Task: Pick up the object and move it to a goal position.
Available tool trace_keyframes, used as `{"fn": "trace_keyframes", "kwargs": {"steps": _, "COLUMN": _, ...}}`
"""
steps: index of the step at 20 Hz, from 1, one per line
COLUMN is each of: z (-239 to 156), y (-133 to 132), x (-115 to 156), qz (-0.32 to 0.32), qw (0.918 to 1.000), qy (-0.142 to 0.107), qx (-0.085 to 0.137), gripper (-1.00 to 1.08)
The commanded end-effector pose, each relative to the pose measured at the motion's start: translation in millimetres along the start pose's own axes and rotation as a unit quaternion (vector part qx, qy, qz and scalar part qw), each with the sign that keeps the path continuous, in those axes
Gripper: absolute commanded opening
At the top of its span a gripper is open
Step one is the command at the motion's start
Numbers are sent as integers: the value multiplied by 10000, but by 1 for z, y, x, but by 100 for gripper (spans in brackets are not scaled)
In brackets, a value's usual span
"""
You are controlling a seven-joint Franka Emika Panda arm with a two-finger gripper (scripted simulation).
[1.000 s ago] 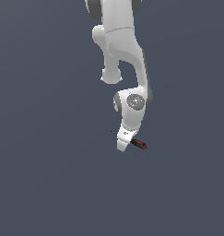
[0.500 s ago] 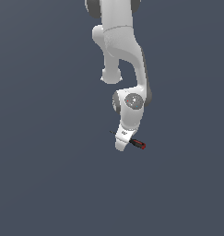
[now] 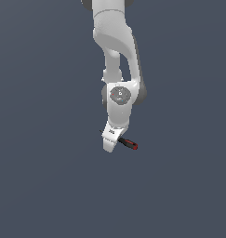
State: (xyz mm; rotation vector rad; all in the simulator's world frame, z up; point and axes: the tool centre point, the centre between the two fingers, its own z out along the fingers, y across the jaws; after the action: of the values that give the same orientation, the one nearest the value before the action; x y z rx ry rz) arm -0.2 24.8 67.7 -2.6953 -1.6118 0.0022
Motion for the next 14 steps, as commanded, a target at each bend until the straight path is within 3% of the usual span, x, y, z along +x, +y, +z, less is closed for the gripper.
{"fn": "trace_keyframes", "kwargs": {"steps": 1, "z": -19, "y": 17, "x": -16, "qz": 1, "qw": 10000, "qy": 7, "qx": -5, "gripper": -100}}
{"fn": "trace_keyframes", "kwargs": {"steps": 14, "z": -119, "y": 108, "x": -103, "qz": -2, "qw": 10000, "qy": 14, "qx": -2, "gripper": -100}}
